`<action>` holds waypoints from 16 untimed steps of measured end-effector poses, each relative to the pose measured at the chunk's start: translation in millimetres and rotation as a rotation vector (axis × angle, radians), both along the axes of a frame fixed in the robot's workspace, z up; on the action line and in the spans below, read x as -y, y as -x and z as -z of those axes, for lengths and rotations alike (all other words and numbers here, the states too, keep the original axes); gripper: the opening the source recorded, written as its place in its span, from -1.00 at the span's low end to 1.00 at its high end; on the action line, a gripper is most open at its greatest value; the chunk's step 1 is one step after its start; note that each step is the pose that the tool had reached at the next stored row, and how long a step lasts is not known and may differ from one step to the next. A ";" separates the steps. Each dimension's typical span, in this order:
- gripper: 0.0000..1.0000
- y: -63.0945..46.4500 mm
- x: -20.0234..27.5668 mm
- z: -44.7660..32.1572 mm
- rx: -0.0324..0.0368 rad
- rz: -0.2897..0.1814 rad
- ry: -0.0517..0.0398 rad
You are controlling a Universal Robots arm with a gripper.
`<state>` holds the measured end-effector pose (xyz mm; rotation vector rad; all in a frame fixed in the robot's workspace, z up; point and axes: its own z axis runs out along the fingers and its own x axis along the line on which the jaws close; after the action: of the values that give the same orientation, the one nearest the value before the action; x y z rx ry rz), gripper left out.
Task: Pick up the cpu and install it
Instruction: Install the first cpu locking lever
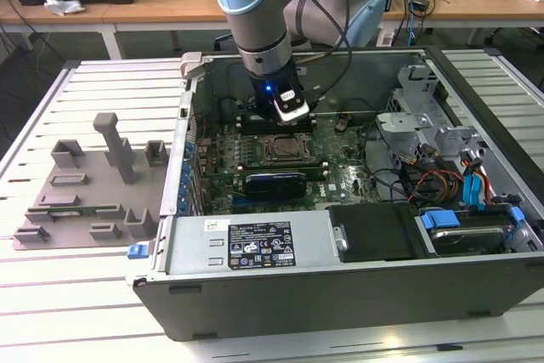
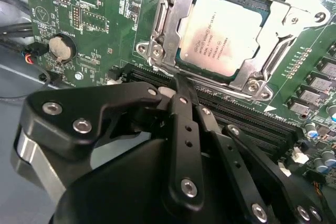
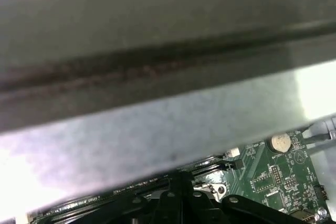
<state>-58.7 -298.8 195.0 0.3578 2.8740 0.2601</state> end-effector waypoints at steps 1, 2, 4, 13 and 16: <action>-0.79 0.0 0.0 -0.3 0.0000 0.000 -0.0001; -0.79 0.0 0.0 -0.9 0.0000 0.000 -0.0001; -0.79 0.0 0.0 -2.4 0.0000 0.000 0.0003; -0.79 -1.2 0.2 -19.0 -0.0313 0.002 0.0358; -0.79 -3.6 0.2 -20.0 -0.0726 0.004 0.0792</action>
<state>-55.1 -299.0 215.0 0.3657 2.9439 0.1346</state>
